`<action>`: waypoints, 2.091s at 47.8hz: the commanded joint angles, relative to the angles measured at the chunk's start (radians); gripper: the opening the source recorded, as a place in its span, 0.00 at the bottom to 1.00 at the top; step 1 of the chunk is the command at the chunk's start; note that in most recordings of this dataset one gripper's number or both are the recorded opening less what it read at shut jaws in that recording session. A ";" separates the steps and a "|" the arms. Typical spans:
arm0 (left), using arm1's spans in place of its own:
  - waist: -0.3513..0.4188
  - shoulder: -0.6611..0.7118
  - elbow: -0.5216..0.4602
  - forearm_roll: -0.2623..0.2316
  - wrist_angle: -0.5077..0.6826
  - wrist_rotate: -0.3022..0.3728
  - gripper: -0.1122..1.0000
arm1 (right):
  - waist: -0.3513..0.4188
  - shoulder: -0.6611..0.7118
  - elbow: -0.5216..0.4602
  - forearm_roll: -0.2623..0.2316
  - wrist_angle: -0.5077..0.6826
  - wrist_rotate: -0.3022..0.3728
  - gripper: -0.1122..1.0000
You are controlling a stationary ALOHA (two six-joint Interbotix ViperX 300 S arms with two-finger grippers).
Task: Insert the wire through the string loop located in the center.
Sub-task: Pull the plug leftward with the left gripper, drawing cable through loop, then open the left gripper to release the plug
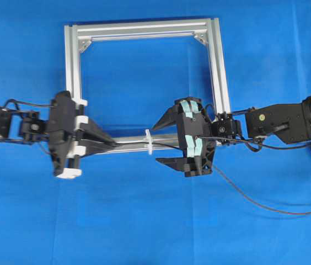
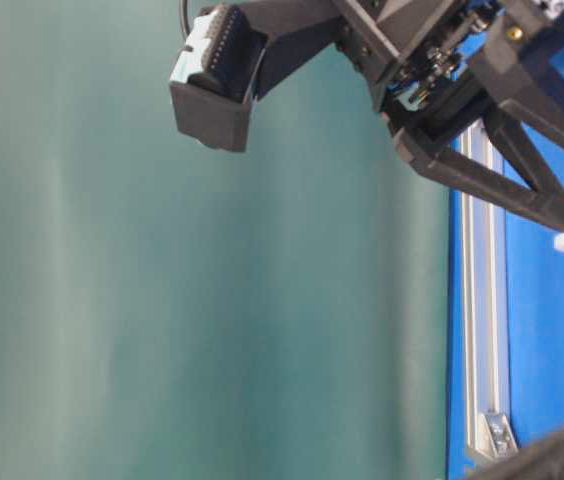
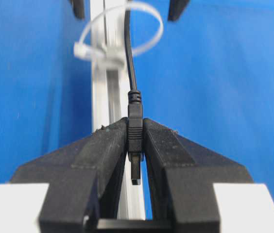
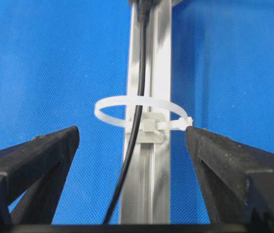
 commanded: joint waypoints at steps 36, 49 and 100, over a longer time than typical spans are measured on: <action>-0.084 -0.446 0.325 0.002 0.147 -0.002 0.18 | 0.009 -0.023 -0.029 0.003 0.020 -0.002 0.97; -0.081 -0.431 0.298 0.003 0.196 0.000 0.18 | 0.008 -0.025 -0.032 0.003 0.020 -0.005 0.97; -0.026 -0.391 0.272 0.005 0.209 0.000 0.89 | 0.008 -0.054 -0.040 -0.002 0.055 -0.008 0.97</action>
